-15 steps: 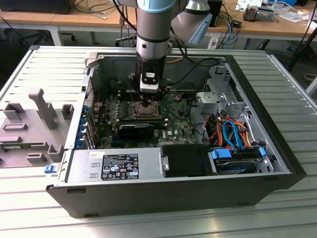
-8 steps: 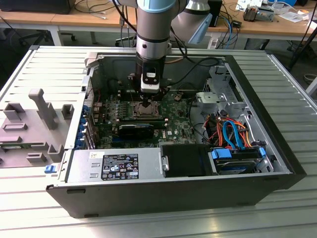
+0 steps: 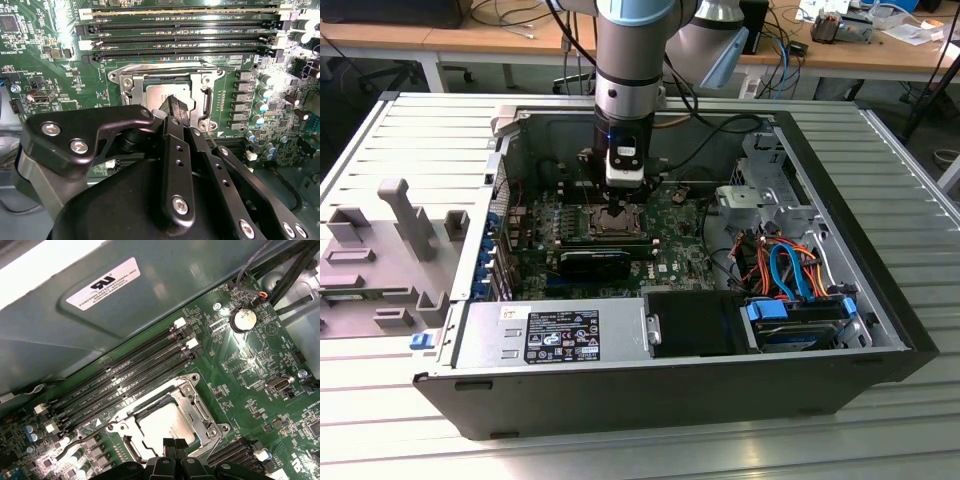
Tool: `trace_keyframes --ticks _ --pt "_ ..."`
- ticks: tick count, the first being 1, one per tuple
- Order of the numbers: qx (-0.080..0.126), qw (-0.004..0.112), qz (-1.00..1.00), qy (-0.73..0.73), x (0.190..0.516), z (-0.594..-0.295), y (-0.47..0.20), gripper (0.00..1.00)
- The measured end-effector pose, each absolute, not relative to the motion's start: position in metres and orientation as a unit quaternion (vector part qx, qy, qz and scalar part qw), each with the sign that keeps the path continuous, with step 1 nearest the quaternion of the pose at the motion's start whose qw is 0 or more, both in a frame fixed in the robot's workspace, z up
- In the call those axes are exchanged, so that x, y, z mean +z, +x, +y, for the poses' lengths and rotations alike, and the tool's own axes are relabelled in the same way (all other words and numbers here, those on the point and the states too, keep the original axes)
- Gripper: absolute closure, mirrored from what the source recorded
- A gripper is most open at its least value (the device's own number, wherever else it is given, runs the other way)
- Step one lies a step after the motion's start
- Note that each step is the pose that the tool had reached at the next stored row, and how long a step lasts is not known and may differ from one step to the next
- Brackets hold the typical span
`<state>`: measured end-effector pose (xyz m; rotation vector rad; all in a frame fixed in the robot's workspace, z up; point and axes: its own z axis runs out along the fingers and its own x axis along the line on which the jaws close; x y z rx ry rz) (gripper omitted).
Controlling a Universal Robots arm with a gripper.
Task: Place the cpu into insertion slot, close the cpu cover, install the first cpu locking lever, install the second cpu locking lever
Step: 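Install the second cpu locking lever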
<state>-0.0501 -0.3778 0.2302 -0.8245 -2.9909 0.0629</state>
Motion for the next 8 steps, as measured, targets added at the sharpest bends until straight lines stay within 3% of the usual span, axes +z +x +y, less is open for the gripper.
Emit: trace_keyframes --ticks 8 --pt "0.020 0.019 -0.966 -0.258 0.2302 -0.3778 -0.0501 0.89"
